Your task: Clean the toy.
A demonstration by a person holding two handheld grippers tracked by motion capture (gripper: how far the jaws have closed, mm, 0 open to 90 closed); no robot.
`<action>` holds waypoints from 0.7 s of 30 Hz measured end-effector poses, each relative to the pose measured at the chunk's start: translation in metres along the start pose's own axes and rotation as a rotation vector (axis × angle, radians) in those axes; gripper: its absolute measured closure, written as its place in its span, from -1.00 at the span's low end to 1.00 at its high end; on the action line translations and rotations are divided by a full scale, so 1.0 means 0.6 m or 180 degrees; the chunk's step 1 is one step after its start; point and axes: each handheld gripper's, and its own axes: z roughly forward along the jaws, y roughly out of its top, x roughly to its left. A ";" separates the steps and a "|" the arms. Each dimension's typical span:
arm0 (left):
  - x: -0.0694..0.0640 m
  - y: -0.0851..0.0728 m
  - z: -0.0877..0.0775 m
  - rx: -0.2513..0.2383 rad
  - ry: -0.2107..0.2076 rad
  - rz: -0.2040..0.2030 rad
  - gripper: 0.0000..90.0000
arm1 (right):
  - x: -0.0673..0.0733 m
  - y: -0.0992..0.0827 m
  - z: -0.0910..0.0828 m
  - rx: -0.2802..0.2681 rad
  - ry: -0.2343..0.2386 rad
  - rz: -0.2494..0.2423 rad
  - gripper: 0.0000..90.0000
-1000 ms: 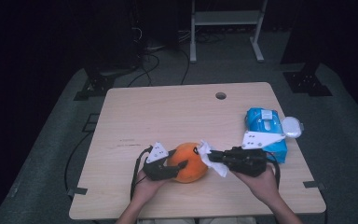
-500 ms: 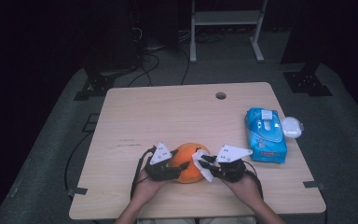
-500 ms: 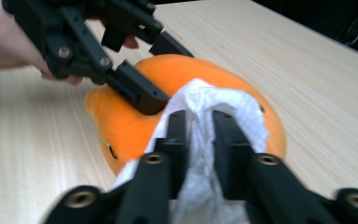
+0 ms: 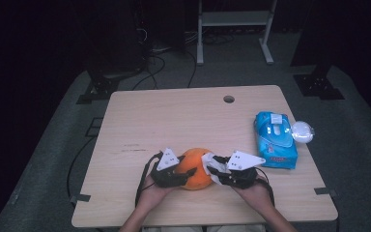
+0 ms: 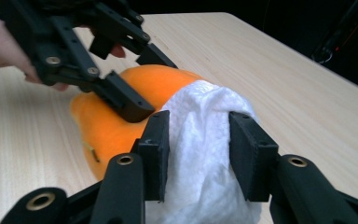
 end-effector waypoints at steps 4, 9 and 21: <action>-0.008 0.003 0.003 0.0034 -0.0041 0.0107 -0.05 | -0.022 -0.014 0.019 0.0012 0.0090 0.0296 0.36; -0.004 0.023 -0.017 0.0020 -0.0126 -0.0132 -0.47 | -0.038 -0.038 0.030 -0.0002 0.0227 0.0693 0.59; 0.010 0.000 -0.006 0.0159 0.0065 -0.0119 -0.06 | 0.008 -0.008 0.021 0.0012 0.0335 0.0460 0.81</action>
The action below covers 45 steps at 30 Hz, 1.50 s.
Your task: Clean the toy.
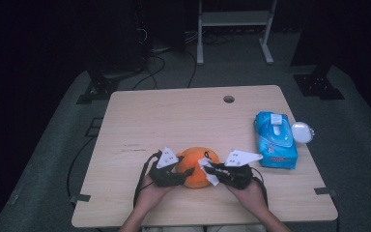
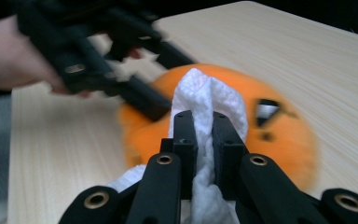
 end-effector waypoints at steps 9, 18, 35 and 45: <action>0.009 -0.001 0.002 -0.0020 -0.0038 -0.0064 -0.03 | -0.029 -0.015 -0.007 -0.0006 -0.0205 0.0227 0.82; 0.020 -0.003 0.003 -0.0020 -0.0059 -0.0189 -0.02 | -0.039 -0.011 -0.014 0.0066 -0.0299 0.0193 0.82; 0.020 -0.004 0.004 -0.0028 -0.0040 -0.0193 -0.03 | -0.018 -0.011 -0.005 0.0046 -0.0244 0.0112 0.82; 0.045 0.010 -0.035 -0.0263 -0.0249 -0.0511 -0.30 | -0.028 -0.013 -0.006 -0.0005 -0.0245 0.0194 0.82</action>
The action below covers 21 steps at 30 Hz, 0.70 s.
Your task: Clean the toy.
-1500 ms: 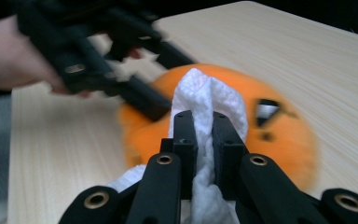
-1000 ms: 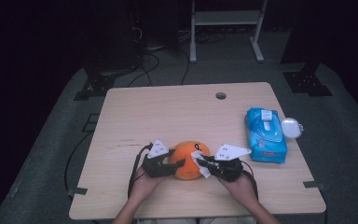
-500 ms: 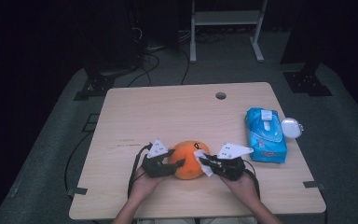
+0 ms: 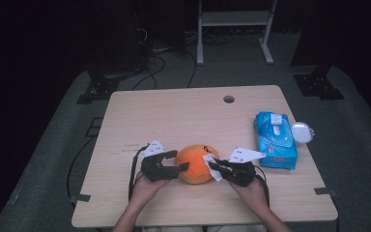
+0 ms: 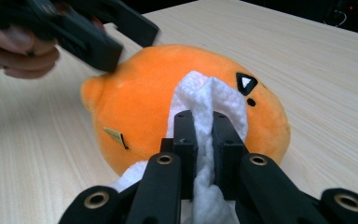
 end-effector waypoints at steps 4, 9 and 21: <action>0.006 -0.010 0.012 0.0165 -0.0112 -0.0053 -0.02 | 0.003 -0.001 0.003 -0.0029 0.0040 0.0041 0.82; 0.008 -0.018 0.024 0.0219 -0.0020 -0.0061 0.11 | 0.053 0.006 0.015 -0.0023 0.0170 -0.0292 0.82; 0.011 -0.021 0.027 0.0144 -0.0155 -0.0101 0.02 | 0.054 0.011 0.012 -0.0044 0.0184 -0.0352 0.82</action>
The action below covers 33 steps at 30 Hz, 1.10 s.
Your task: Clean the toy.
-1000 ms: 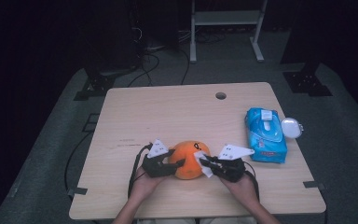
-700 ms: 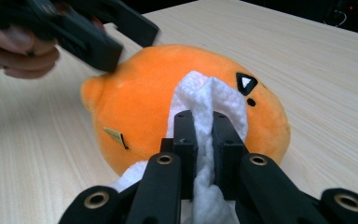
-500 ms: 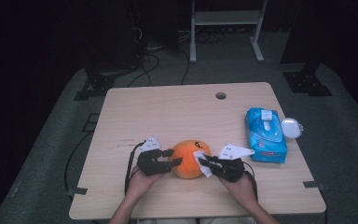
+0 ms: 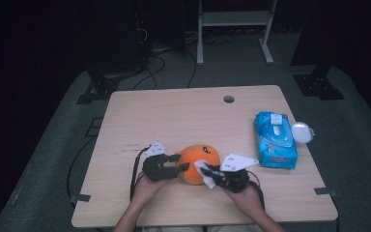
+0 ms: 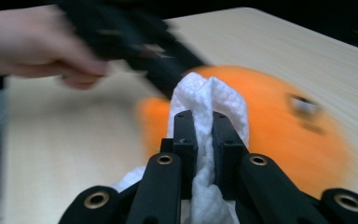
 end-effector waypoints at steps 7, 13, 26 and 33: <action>-0.010 -0.004 0.004 0.0077 0.0174 0.0170 0.11 | -0.003 0.002 0.005 0.0040 -0.0064 -0.0046 0.82; -0.009 -0.003 0.001 0.0063 0.0121 0.0136 -0.04 | -0.038 -0.014 -0.010 0.0038 -0.0283 0.0199 0.82; -0.016 -0.003 0.004 -0.0012 0.0148 0.0207 -0.04 | -0.060 -0.029 -0.018 0.0003 -0.0292 0.0442 0.82; -0.017 -0.005 0.006 0.0007 0.0144 0.0293 0.00 | -0.048 -0.010 -0.018 -0.0047 -0.0289 0.0327 0.81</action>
